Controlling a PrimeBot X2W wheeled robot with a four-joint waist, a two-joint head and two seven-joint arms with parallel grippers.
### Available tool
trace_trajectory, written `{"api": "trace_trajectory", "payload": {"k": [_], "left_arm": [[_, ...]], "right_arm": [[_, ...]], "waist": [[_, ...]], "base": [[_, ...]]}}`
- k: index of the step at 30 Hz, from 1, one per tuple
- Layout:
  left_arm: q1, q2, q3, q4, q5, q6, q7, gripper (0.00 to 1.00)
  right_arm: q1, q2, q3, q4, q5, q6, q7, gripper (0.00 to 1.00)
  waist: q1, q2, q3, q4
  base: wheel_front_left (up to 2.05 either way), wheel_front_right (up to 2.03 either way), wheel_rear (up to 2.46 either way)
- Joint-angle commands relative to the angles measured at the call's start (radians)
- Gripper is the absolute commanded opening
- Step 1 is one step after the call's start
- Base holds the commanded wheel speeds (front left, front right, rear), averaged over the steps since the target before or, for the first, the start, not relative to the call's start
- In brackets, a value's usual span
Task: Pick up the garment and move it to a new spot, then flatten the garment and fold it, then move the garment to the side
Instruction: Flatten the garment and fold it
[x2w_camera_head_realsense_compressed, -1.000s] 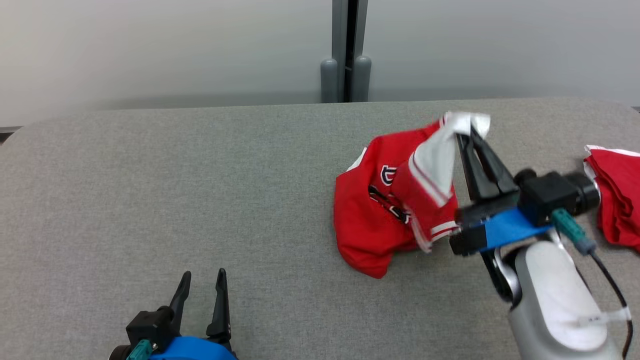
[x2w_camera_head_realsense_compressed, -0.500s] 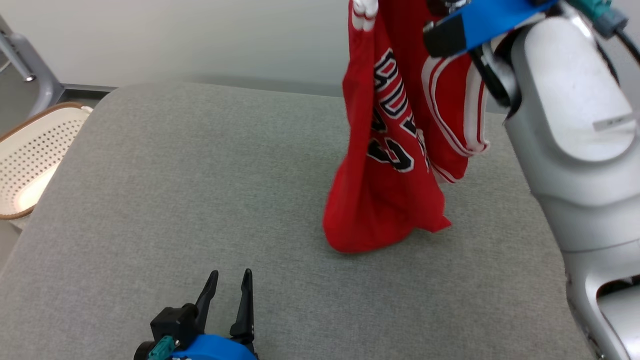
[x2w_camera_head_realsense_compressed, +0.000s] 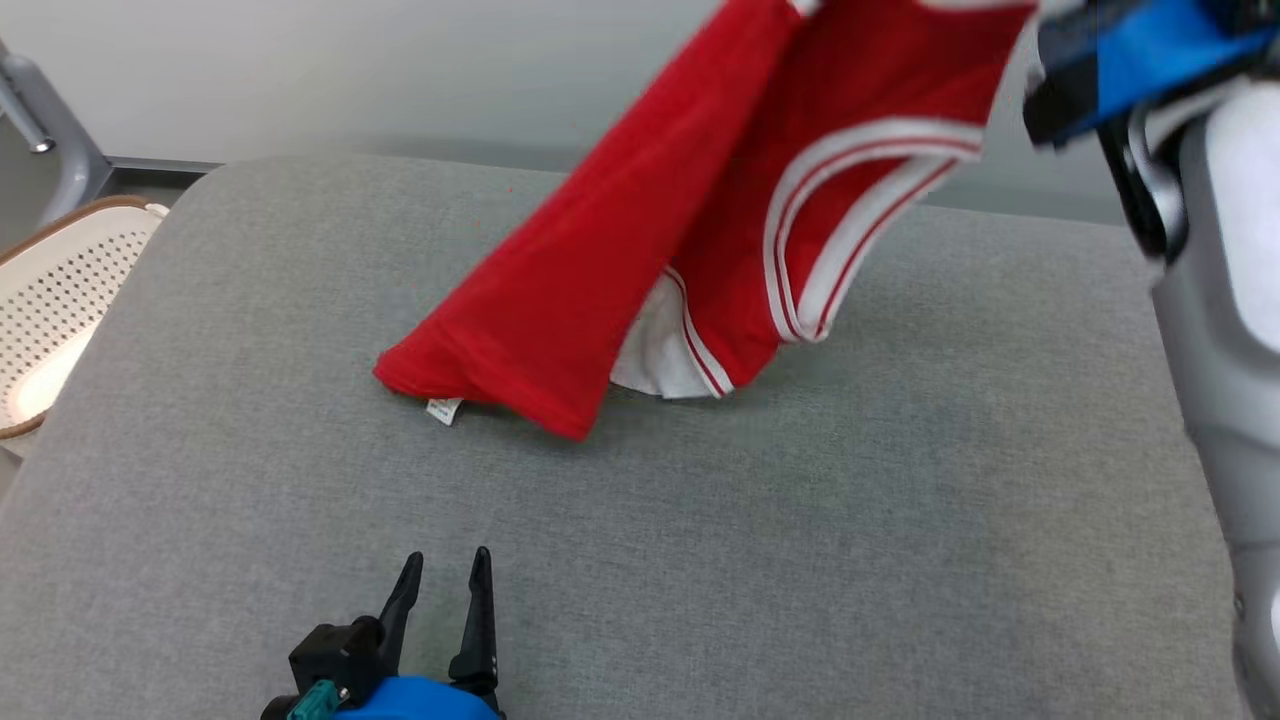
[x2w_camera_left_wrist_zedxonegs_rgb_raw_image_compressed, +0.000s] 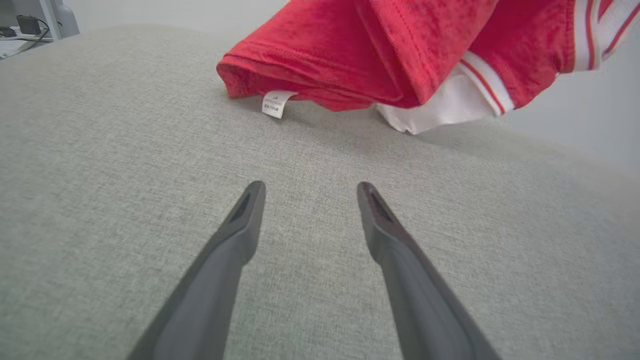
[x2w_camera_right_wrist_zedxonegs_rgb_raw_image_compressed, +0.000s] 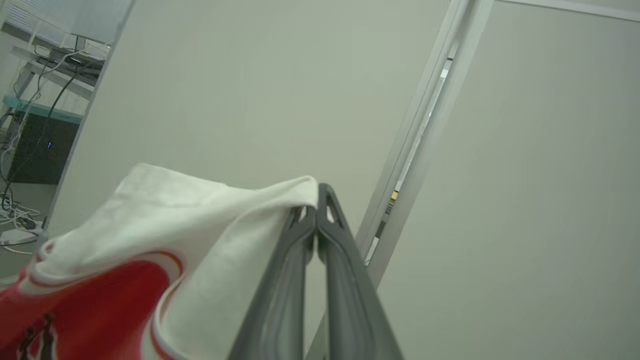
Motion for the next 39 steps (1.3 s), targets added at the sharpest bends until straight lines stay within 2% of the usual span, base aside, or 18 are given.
{"api": "trace_trajectory", "payload": {"k": [1, 4, 7, 9, 10, 13, 14, 15, 16, 17, 18, 28, 39], "left_arm": [[-0.015, 0.000, 0.004, -0.004, 0.004, -0.002, -0.004, 1.00], [-0.024, 0.000, 0.006, -0.005, 0.013, -0.006, -0.004, 1.00], [-0.031, 0.000, 0.019, -0.003, 0.028, -0.010, -0.004, 1.00], [-0.035, 0.000, 0.029, 0.000, 0.042, -0.012, -0.004, 1.00], [-0.040, 0.000, 0.042, 0.003, 0.054, -0.017, -0.004, 1.00], [-0.048, 0.000, 0.055, 0.004, 0.066, -0.020, -0.004, 1.00], [-0.049, 0.000, 0.060, 0.004, 0.067, -0.021, -0.004, 1.00], [-0.049, 0.000, 0.060, 0.004, 0.067, -0.021, -0.004, 1.00], [-0.051, 0.000, 0.064, 0.005, 0.068, -0.023, -0.004, 1.00], [-0.055, 0.000, 0.066, 0.005, 0.068, -0.025, -0.004, 1.00], [-0.059, 0.000, 0.069, 0.006, 0.066, -0.025, -0.004, 1.00], [-0.107, 0.000, 0.063, 0.023, 0.061, -0.030, -0.004, 1.00], [-0.322, 0.000, 0.061, 0.171, 0.061, -0.056, -0.004, 1.00]], "right_arm": [[0.037, -0.015, -0.005, -0.003, 0.012, 0.000, 0.000, 0.00], [0.240, -0.080, -0.037, -0.016, 0.036, 0.000, 0.000, 0.00], [0.438, -0.109, -0.097, -0.025, 0.047, 0.000, 0.000, 0.00], [0.553, -0.091, -0.163, -0.037, 0.061, 0.000, 0.000, 0.00], [0.647, -0.067, -0.201, -0.060, 0.053, 0.000, 0.000, 0.10], [0.755, -0.033, -0.222, -0.108, 0.036, 0.000, 0.000, 0.12], [0.787, -0.024, -0.221, -0.117, 0.031, 0.000, 0.000, 0.19], [0.787, -0.024, -0.221, -0.117, 0.031, 0.000, 0.000, 0.19], [0.815, -0.014, -0.225, -0.124, 0.025, 0.000, 0.000, 0.31], [0.839, -0.005, -0.235, -0.129, 0.020, 0.000, 0.000, 0.50], [0.860, 0.002, -0.246, -0.125, 0.012, 0.000, 0.000, 1.00], [0.932, 0.087, -0.337, -0.141, -0.041, 0.000, 0.000, 1.00], [0.877, 0.137, -0.302, -0.181, -0.042, 0.000, 0.000, 1.00]], "waist": [[0.0000, 0.0000, 0.000, -0.007], [0.0000, 0.0000, 0.013, -0.033], [0.0000, 0.0000, 0.028, -0.064], [0.0000, 0.0000, 0.035, -0.087], [0.0000, 0.0000, 0.039, -0.110], [0.0000, 0.0000, 0.041, -0.143], [0.0000, 0.0000, 0.040, -0.153], [0.0000, 0.0000, 0.040, -0.153], [0.0000, 0.0000, 0.040, -0.163], [0.0000, 0.0000, 0.040, -0.172], [0.0000, 0.0000, 0.039, -0.180], [0.0000, 0.0000, 0.045, -0.218], [0.0000, 0.0000, 0.108, -0.225]], "base": [[0.00, 0.00, 0.00], [0.00, 0.00, 0.00], [0.00, 0.00, 0.00], [0.00, 0.00, 0.00], [0.00, 0.00, 0.00], [0.00, 0.00, 0.00], [0.00, 0.00, 0.00], [0.00, 0.00, 0.00], [0.00, 0.00, 0.00], [0.00, 0.00, 0.00], [0.00, 0.00, 0.00], [0.00, 0.00, 0.00], [0.00, 0.00, 0.00]]}}
